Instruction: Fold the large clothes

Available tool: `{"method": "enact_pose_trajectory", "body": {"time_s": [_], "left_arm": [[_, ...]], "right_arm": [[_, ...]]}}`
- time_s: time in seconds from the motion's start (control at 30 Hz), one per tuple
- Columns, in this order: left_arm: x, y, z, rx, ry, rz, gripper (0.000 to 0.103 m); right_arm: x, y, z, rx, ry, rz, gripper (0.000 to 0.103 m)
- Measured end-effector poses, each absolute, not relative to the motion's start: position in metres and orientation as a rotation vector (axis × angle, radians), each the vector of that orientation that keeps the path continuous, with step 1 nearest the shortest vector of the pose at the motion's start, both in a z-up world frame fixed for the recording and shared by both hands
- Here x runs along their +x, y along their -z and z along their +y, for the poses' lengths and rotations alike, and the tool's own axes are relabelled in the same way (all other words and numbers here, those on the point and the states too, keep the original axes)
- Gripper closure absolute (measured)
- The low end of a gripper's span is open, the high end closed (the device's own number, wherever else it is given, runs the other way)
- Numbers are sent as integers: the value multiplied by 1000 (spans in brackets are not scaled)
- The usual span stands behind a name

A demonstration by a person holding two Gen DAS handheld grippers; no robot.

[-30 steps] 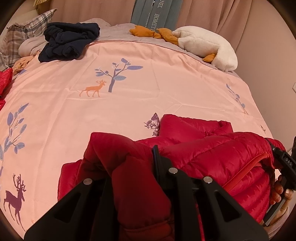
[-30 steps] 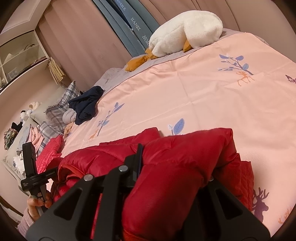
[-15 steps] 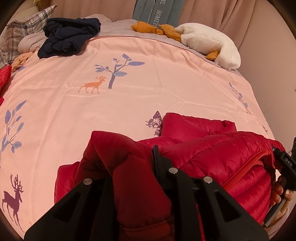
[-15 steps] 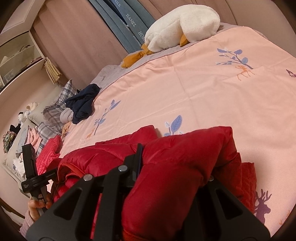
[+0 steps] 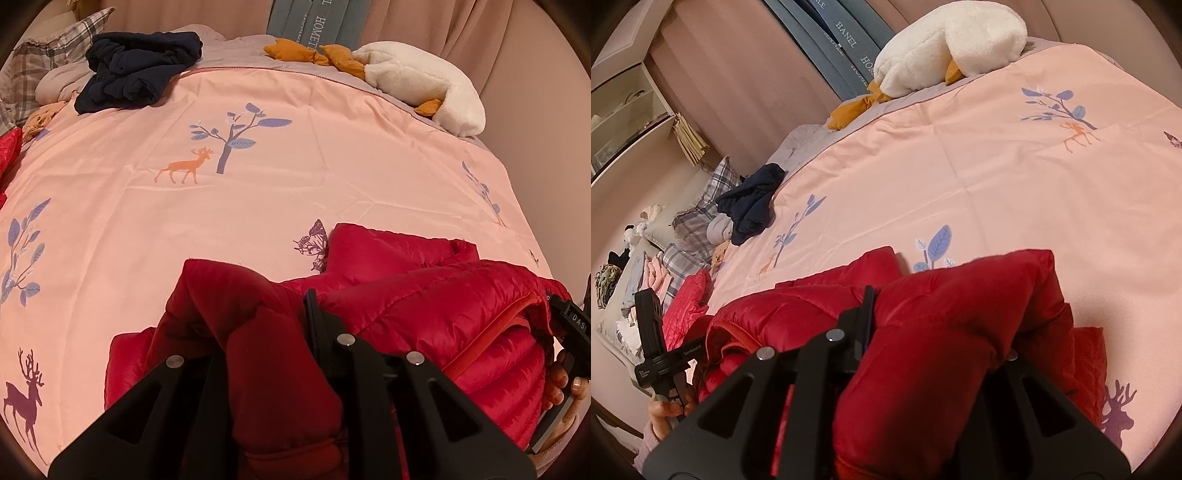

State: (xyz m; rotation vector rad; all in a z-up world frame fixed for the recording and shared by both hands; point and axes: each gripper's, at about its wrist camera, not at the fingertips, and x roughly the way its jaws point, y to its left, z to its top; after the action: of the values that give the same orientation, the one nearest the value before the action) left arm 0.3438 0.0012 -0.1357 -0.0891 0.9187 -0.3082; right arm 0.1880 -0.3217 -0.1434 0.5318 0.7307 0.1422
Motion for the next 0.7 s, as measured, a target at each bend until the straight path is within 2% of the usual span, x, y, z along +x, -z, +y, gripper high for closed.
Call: {"method": "enact_pose_trajectory", "body": {"time_s": [0.7], "left_arm": [[353, 141, 0, -85, 294, 941, 88]], "right_arm": [[198, 149, -324, 541, -129, 760, 90]]}}
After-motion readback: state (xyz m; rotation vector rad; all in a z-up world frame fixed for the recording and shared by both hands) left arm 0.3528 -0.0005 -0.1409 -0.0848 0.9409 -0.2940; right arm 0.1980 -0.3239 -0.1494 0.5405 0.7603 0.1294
